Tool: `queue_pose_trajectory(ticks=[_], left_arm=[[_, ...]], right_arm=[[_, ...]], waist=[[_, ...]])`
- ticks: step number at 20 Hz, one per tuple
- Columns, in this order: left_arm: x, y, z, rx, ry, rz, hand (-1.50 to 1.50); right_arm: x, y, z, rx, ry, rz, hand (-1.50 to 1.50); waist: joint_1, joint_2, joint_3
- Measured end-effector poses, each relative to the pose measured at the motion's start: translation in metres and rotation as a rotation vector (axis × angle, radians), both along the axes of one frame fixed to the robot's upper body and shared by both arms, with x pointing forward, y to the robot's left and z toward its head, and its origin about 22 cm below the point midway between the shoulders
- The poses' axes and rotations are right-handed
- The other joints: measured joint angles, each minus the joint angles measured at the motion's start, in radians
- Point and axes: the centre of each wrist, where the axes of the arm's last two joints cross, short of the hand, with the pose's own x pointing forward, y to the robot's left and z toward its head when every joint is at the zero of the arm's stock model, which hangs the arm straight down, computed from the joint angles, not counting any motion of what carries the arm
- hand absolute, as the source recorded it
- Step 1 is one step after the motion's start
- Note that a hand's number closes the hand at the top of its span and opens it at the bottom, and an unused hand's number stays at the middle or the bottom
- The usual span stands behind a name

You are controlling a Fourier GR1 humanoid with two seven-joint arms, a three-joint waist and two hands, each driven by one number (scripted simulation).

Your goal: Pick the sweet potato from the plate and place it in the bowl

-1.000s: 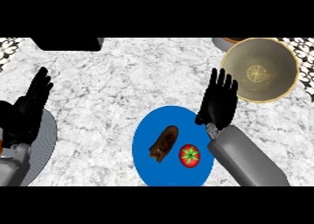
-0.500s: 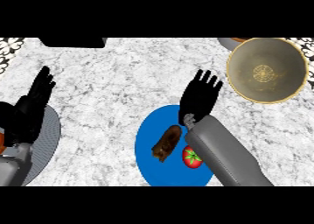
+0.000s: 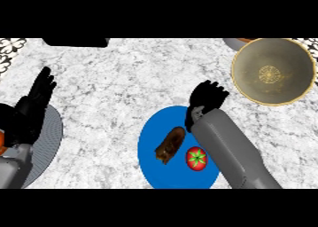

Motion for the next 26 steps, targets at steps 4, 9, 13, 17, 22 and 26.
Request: queue_pose_trajectory(ticks=[4, 9, 13, 17, 22, 26], left_arm=[[0.002, -0.001, -0.001, 0.0, -0.004, -0.002, 0.0], [0.004, -0.001, -0.001, 0.005, 0.001, -0.011, 0.0], [0.005, -0.002, -0.002, 0.005, 0.002, -0.014, 0.0], [0.008, -0.004, -0.001, -0.001, 0.0, -0.018, 0.0], [0.008, -0.002, -0.004, -0.003, -0.002, -0.018, 0.0], [0.01, -0.001, -0.004, -0.004, -0.004, -0.017, 0.0]], right_arm=[[0.008, -0.01, -0.012, 0.032, 0.107, -0.047, -1.5], [0.014, -0.013, -0.024, 0.012, 0.195, -0.062, -1.5], [0.02, -0.005, -0.022, -0.067, 0.198, -0.028, -1.5], [0.023, 0.0, -0.022, -0.117, 0.21, -0.009, -1.5], [0.024, -0.003, -0.03, -0.105, 0.257, -0.025, -1.5], [0.022, -0.005, -0.039, -0.096, 0.29, -0.042, -1.5]], waist=[[0.006, 0.002, 0.0], [0.011, 0.0, 0.001], [0.011, -0.002, 0.001], [0.015, -0.003, 0.001], [0.017, -0.002, 0.002], [0.015, -0.004, 0.002]])
